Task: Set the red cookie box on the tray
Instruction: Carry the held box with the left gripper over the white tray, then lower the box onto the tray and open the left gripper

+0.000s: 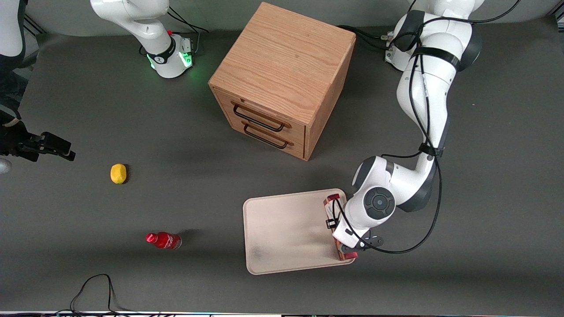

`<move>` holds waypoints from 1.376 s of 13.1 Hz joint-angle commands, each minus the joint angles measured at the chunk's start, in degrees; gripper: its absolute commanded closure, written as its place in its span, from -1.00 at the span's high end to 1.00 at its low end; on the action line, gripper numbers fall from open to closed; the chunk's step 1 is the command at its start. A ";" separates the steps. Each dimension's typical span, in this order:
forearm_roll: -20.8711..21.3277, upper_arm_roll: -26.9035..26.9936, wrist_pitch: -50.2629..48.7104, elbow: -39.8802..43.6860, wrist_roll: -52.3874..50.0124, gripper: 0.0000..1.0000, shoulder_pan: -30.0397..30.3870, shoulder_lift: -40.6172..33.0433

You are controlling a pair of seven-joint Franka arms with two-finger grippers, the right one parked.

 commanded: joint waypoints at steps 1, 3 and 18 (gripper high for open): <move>1.63 0.71 0.29 0.86 -1.04 1.00 -0.71 0.50; 1.72 0.71 0.03 0.86 -1.04 1.00 -0.54 0.24; -2.85 9.02 -23.71 -14.30 19.13 1.00 8.60 -30.14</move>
